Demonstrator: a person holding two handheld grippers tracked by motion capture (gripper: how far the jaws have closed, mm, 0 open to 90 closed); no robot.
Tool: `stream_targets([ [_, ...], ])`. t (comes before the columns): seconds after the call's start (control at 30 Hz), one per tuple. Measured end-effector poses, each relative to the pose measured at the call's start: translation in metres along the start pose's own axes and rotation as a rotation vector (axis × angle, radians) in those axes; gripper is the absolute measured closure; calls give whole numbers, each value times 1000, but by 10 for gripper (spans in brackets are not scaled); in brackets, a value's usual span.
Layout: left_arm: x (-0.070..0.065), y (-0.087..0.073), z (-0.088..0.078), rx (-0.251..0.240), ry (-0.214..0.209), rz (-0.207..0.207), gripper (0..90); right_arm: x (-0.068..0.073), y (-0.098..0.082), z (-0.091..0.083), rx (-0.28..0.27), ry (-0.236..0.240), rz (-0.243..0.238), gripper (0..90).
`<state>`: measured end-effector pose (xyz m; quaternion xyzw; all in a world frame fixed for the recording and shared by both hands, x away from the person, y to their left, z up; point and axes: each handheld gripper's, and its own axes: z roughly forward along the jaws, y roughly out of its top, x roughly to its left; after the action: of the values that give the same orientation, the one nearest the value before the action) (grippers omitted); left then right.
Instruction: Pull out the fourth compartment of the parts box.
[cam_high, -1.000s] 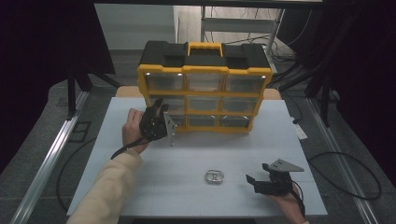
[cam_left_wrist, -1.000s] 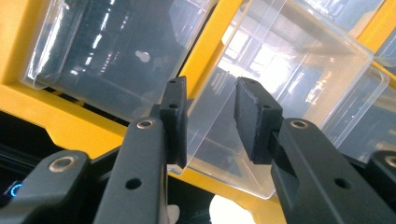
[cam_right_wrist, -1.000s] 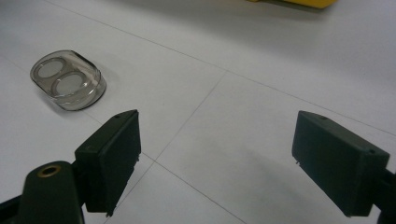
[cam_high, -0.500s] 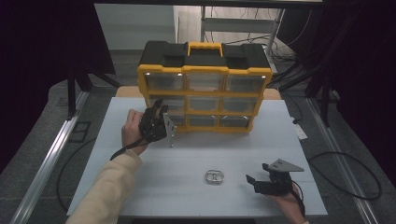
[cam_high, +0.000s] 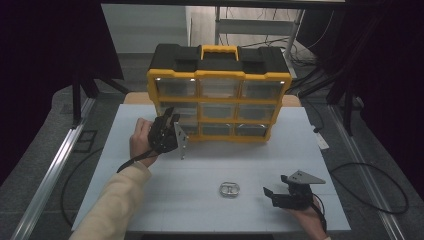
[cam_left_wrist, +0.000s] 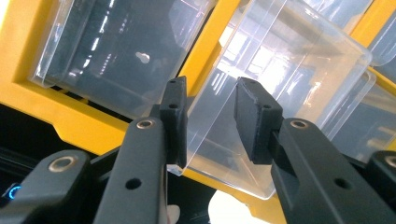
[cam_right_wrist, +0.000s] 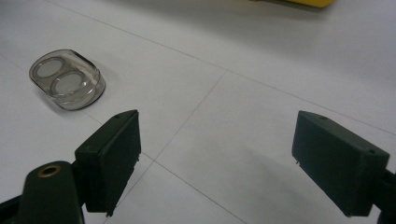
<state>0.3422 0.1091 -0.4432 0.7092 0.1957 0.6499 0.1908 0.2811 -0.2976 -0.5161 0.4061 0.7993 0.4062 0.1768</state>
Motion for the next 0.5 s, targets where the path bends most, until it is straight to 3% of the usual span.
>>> stream_targets([
  [0.5,1,0,-6,-7,-7,10,654,0,0,0,0,0,-1,164],
])
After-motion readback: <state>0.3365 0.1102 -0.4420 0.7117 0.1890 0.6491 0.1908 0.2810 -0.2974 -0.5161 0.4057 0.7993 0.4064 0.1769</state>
